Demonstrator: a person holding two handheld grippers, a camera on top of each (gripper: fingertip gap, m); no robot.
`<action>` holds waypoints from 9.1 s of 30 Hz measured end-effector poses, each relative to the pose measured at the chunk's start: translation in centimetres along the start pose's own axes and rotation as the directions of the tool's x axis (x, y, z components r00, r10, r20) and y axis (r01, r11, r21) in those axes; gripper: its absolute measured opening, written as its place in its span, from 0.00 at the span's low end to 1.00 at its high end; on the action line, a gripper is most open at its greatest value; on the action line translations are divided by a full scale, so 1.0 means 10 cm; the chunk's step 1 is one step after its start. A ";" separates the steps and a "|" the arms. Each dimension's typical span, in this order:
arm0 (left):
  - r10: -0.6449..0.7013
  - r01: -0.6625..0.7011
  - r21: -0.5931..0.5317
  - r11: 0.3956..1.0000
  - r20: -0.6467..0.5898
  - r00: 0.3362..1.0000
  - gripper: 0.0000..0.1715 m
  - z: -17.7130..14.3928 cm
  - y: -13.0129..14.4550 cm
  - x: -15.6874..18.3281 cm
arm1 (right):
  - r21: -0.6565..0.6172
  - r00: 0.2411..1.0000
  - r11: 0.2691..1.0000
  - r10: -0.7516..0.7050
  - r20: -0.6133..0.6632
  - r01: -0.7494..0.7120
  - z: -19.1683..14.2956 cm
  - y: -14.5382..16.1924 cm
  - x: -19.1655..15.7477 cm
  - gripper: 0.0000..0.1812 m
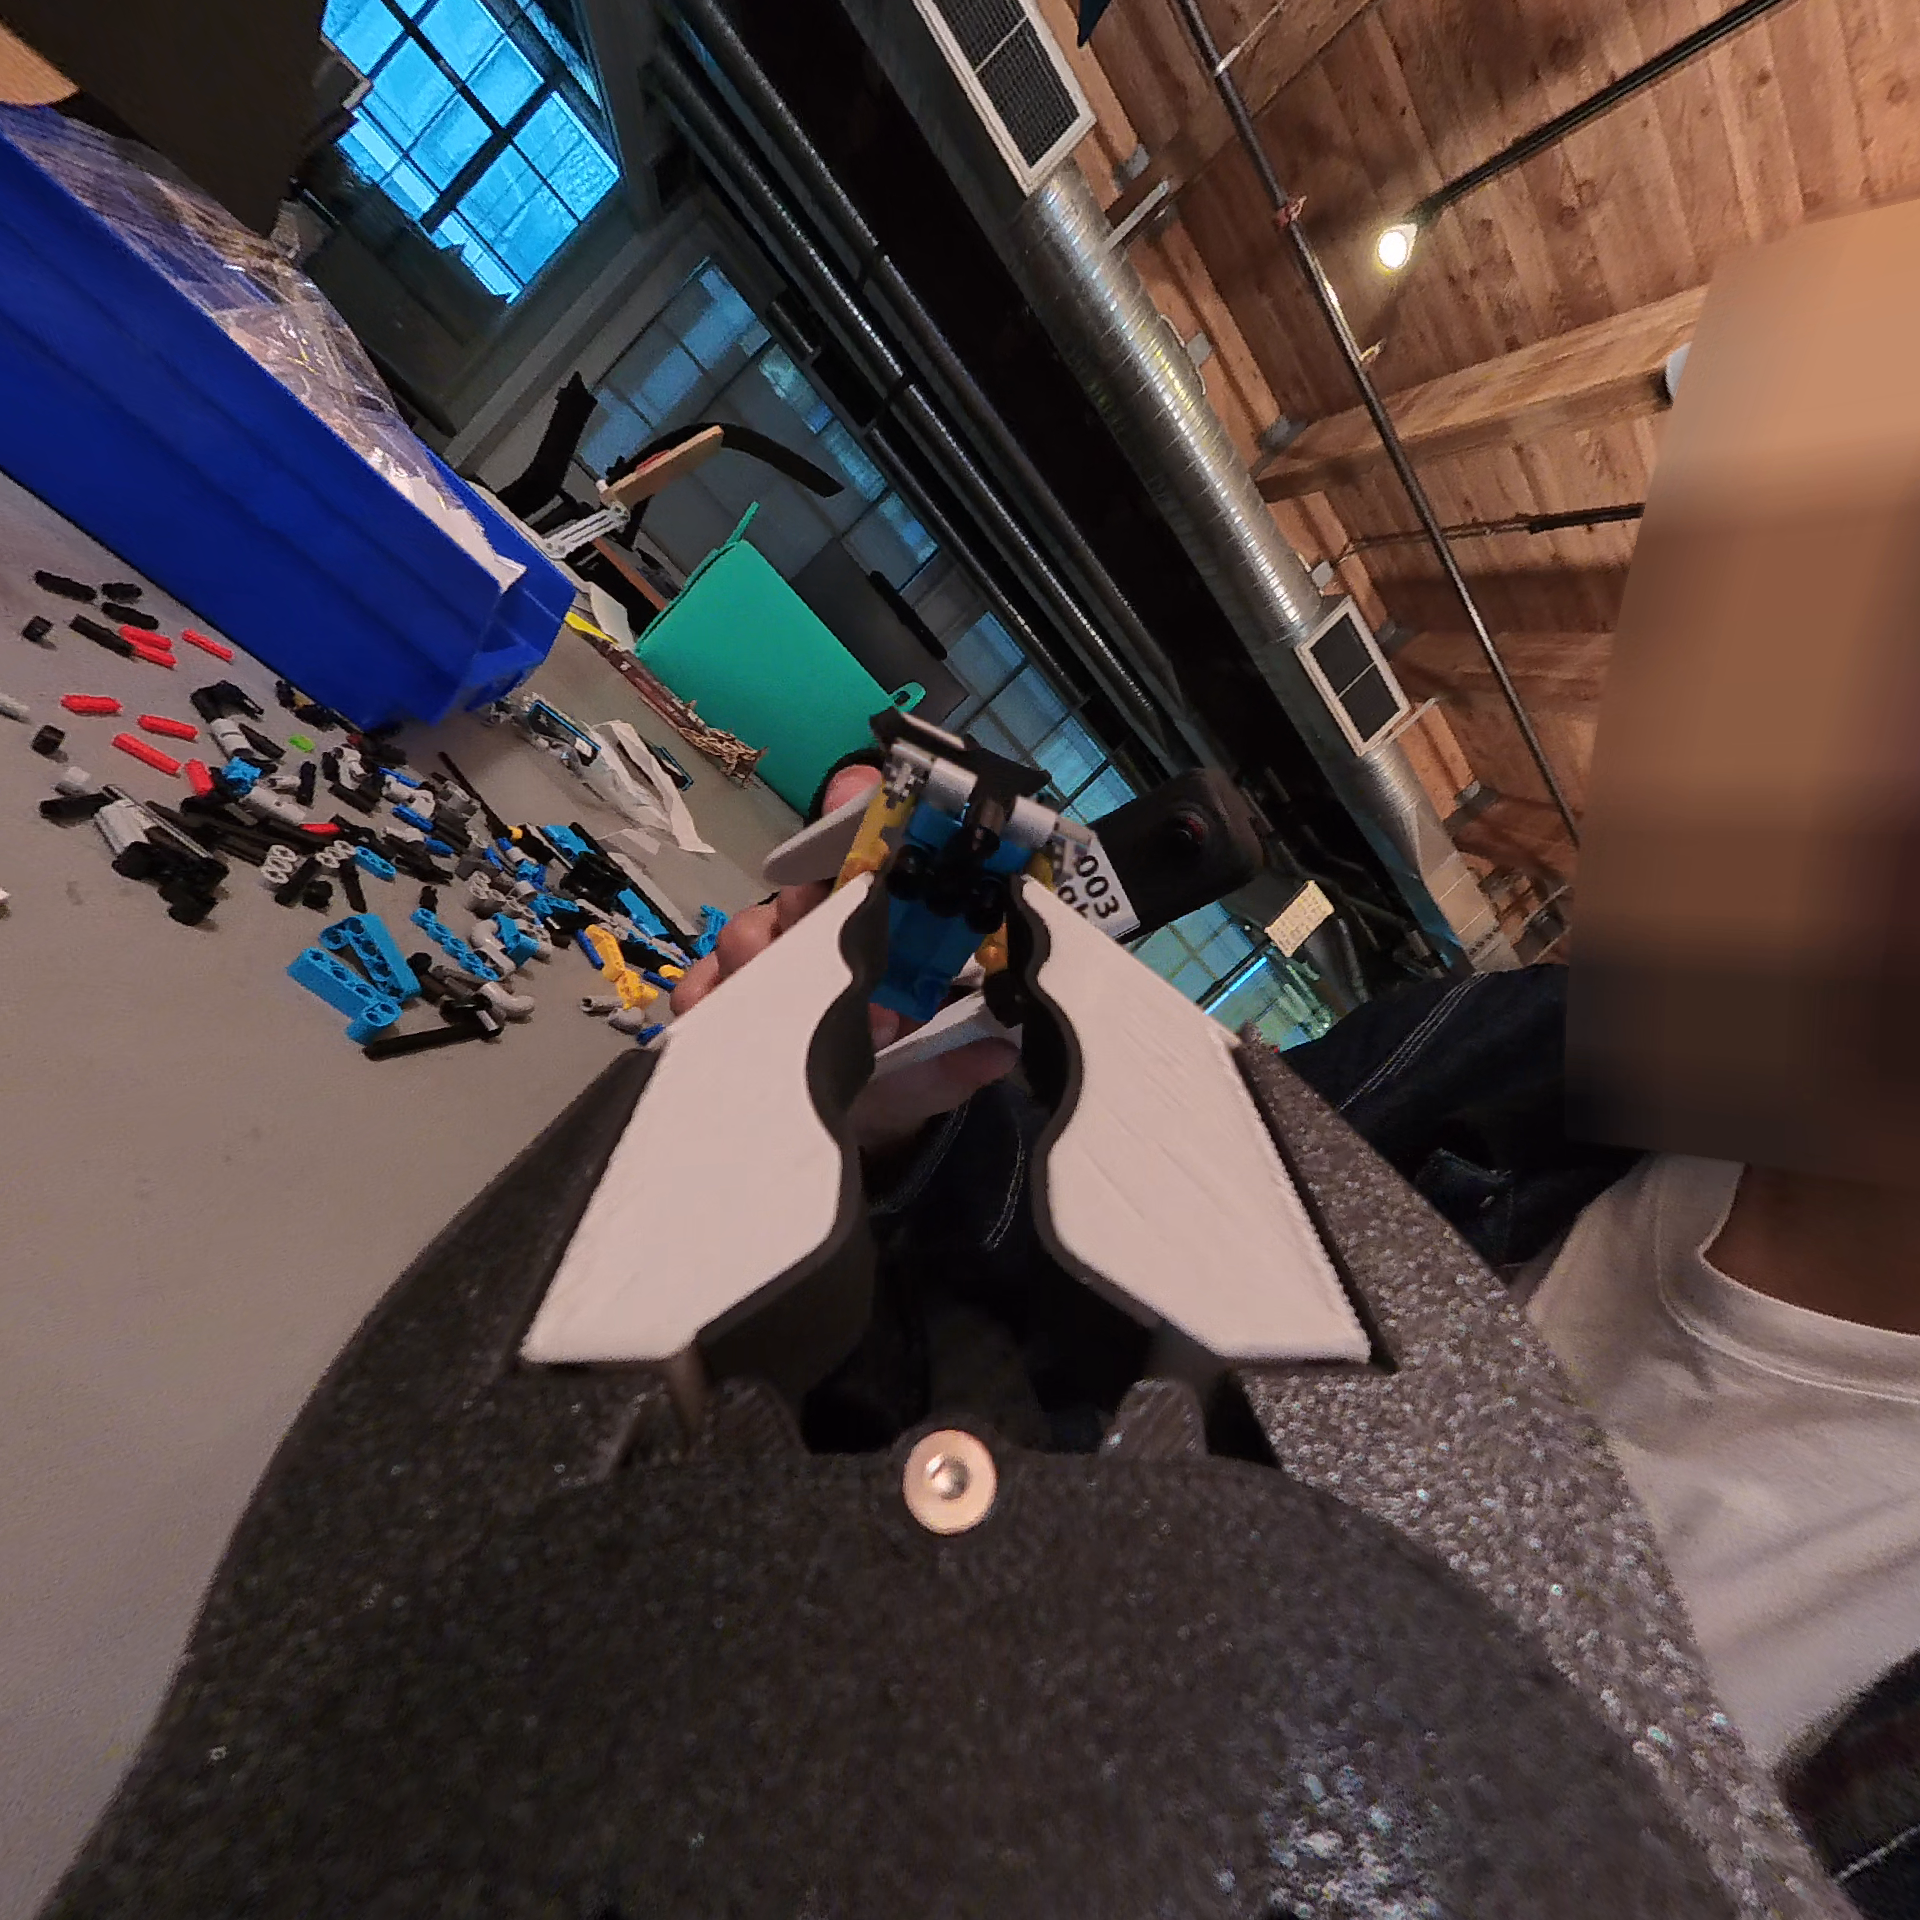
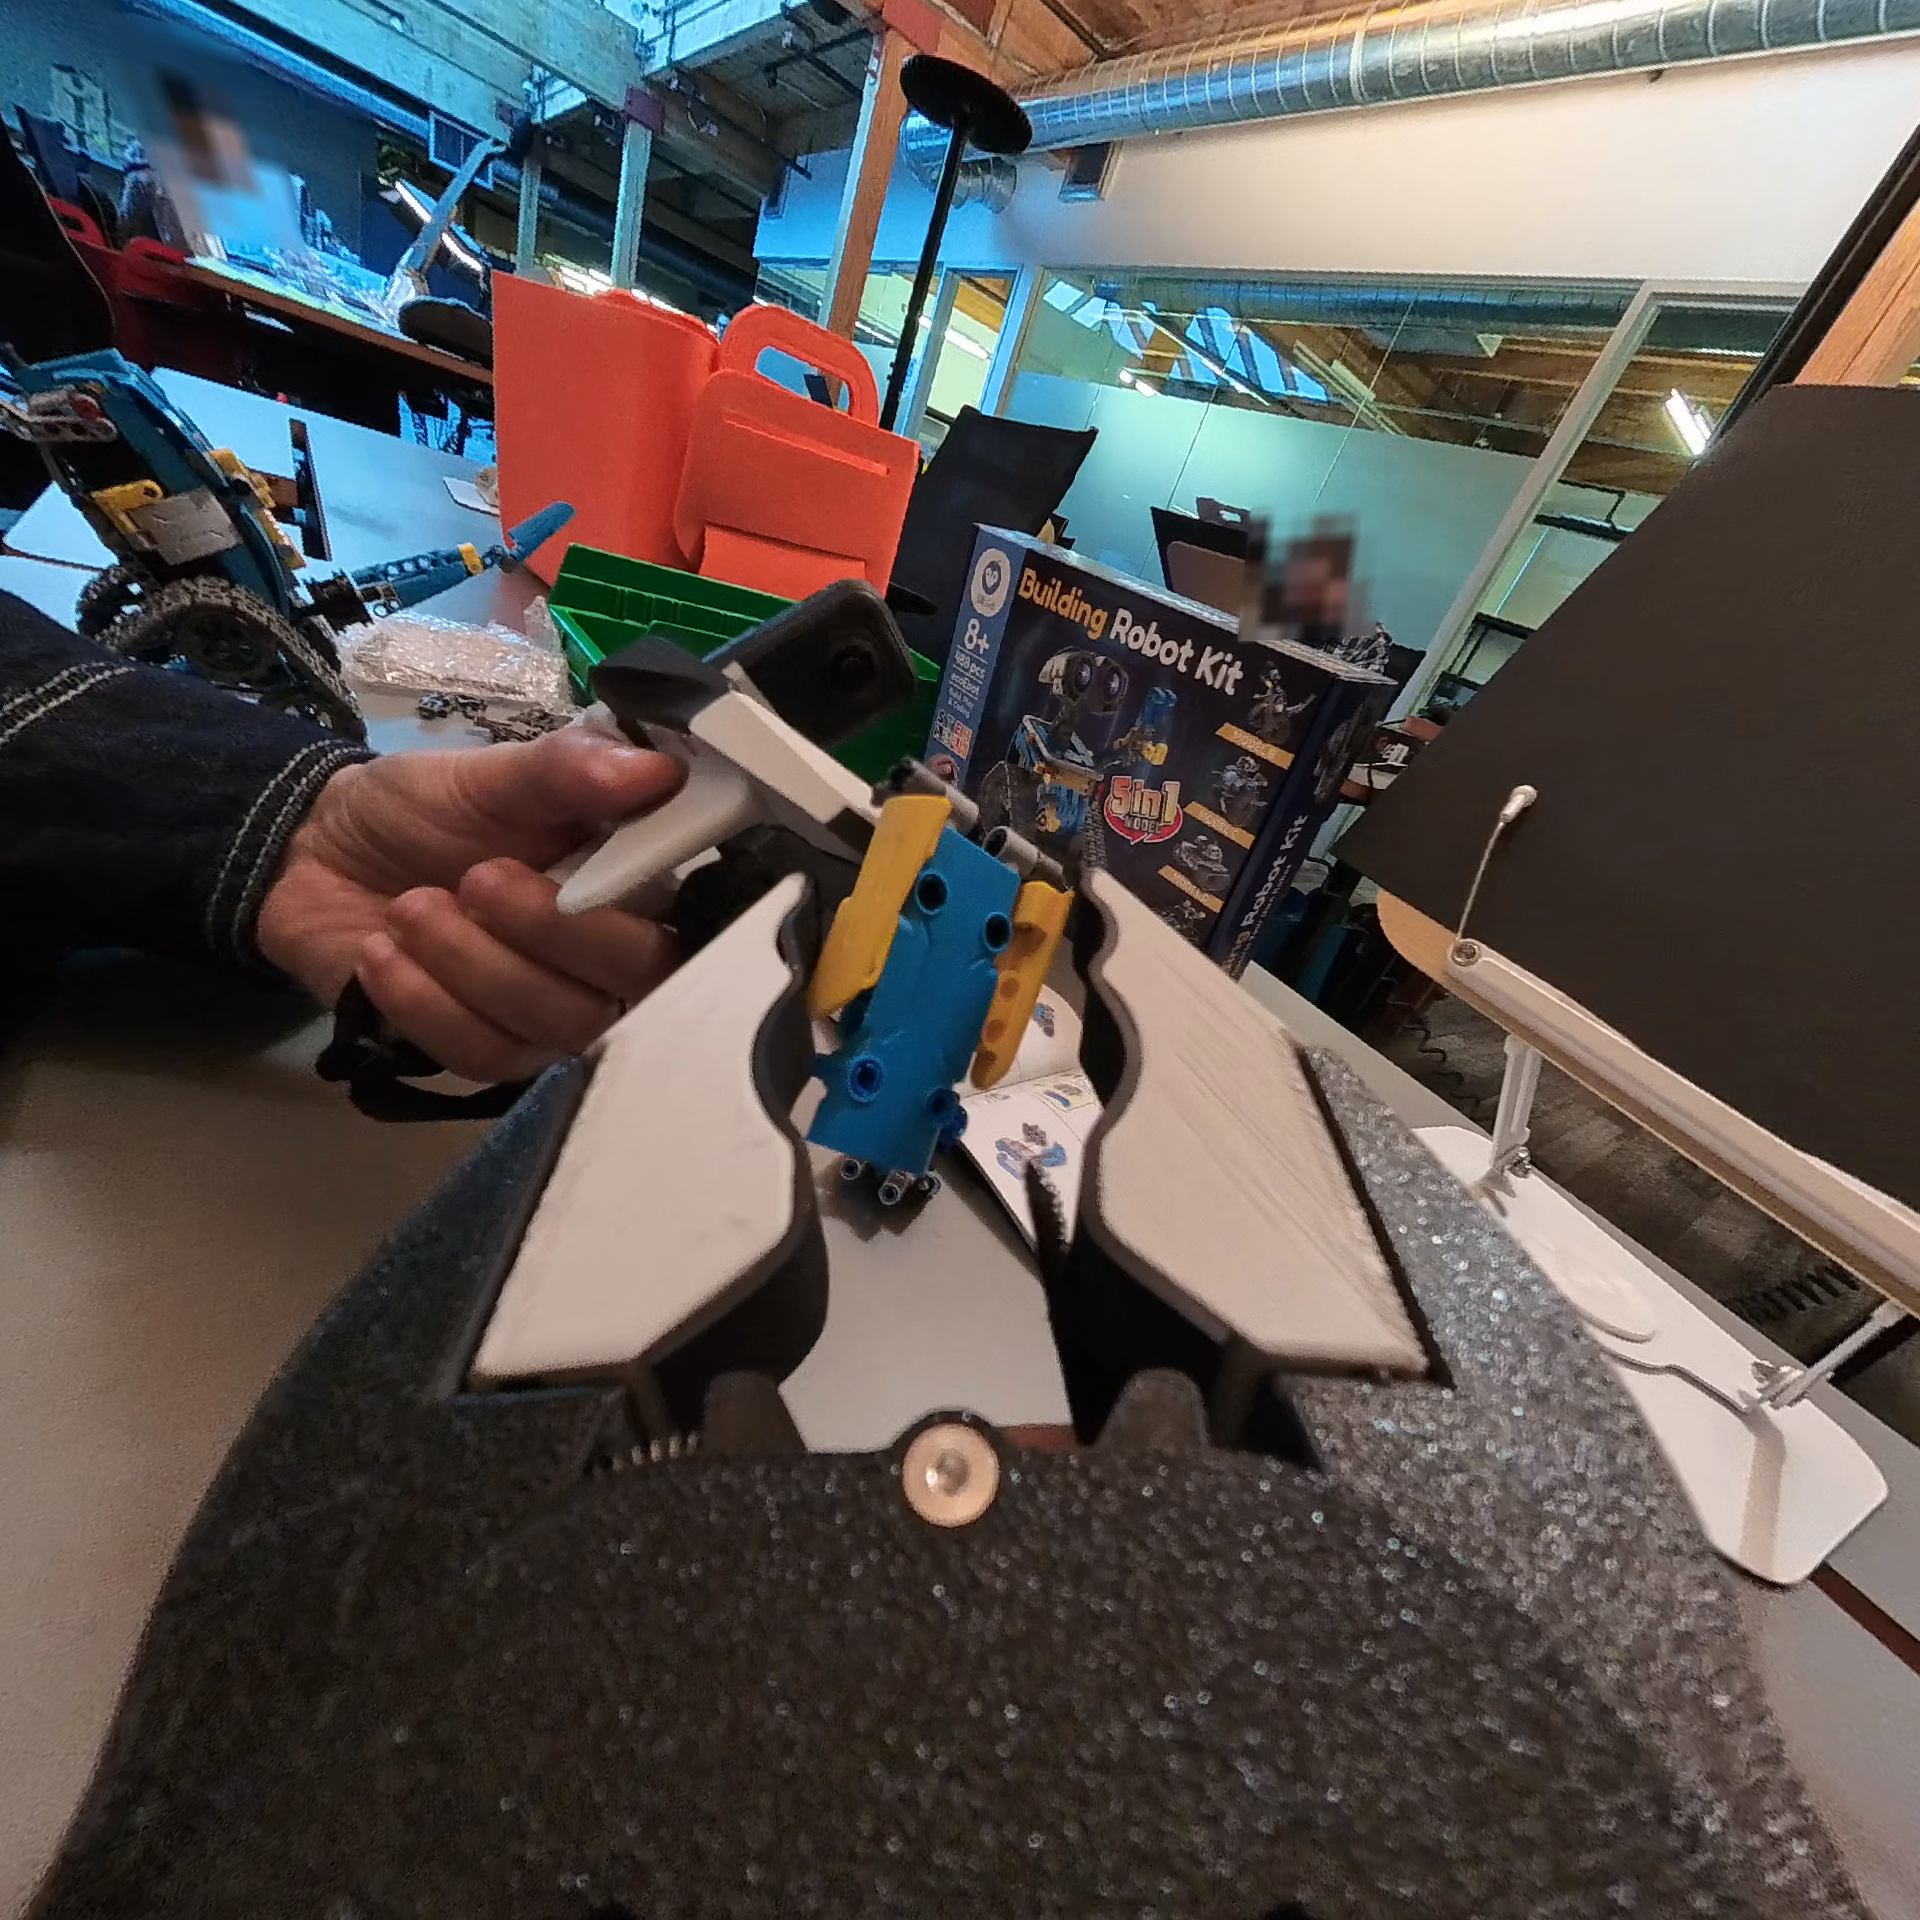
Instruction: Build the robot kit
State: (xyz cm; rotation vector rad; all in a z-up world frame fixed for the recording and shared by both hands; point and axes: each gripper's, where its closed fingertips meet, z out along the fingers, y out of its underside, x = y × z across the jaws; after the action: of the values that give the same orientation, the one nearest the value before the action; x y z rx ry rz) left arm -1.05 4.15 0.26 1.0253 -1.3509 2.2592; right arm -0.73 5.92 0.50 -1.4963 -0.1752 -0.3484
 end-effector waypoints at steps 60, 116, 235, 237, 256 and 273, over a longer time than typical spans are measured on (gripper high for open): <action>0.459 -0.464 -0.123 0.877 0.500 0.734 0.04 -0.10 -0.10 -0.39 | -0.250 0.979 0.963 -0.138 -0.147 0.098 0.05 0.45 0.19 0.11; 0.774 -0.169 -0.793 0.585 0.484 0.408 0.19 -1.09 0.33 -1.40 | -0.577 0.995 0.816 -0.017 -0.094 -0.041 0.00 1.21 0.21 0.09; 0.358 -0.198 -0.841 0.504 -0.005 0.934 0.11 -0.75 1.43 -0.48 | -0.494 0.981 0.848 0.151 -0.122 -0.192 -0.02 1.09 0.29 0.09; 0.379 -0.221 -0.794 0.566 0.012 0.925 0.11 -0.66 1.33 -0.42 | -0.492 0.981 0.849 0.153 -0.121 -0.193 -0.02 1.09 0.28 0.09; 0.891 -0.558 -0.716 0.419 0.443 0.101 0.09 -0.66 0.07 -0.93 | -0.506 0.737 0.568 0.634 -0.234 -0.649 0.03 1.28 0.03 0.09; 0.897 -0.514 -0.768 0.382 0.443 0.005 0.09 -0.50 0.13 -1.08 | -0.500 0.664 0.482 0.688 -0.293 -0.720 0.04 1.35 0.01 0.09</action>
State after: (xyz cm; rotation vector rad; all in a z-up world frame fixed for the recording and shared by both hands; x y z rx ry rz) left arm 3.62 8.76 -9.77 1.5855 -3.4028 1.6219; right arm 3.87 6.79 -12.16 -2.0185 0.6709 0.2821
